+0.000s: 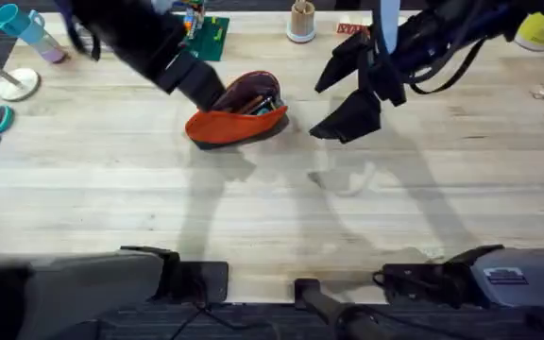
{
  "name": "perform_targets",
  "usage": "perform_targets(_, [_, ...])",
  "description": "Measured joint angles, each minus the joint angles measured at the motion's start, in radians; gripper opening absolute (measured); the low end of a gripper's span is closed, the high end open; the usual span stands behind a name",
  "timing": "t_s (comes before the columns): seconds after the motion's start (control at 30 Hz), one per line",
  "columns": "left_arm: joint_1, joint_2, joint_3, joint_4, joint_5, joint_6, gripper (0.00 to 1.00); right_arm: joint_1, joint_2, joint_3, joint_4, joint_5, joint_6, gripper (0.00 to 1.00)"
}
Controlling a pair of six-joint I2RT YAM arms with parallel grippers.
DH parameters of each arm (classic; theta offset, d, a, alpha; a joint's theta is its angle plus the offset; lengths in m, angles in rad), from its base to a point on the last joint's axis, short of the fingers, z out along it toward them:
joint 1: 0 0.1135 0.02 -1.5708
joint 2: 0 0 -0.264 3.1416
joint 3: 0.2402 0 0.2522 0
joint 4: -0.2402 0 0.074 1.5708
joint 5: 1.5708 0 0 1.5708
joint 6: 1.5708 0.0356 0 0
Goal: Unzip the bag, pick up the pens from the table one at a time and place them inside, then zip the bag closed.
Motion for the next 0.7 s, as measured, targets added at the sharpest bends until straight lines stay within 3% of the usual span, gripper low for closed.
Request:
perform_targets(0.2, [0.112,-0.199,-0.216,0.156,0.066,0.027,0.992,0.0,0.0,0.0,0.0,0.0,0.0,0.996])
perform_targets(0.4, [0.275,-0.395,-0.379,0.239,0.167,0.1,0.992,0.0,0.0,0.0,0.0,0.0,0.0,0.996])
perform_targets(0.57, [0.403,-0.462,-0.441,0.241,0.24,0.17,0.992,0.0,0.0,0.0,0.0,0.0,0.0,0.996])
perform_targets(0.7, [0.446,-0.465,-0.444,0.248,0.269,0.195,0.993,0.0,0.0,0.0,0.0,0.0,0.0,0.996])
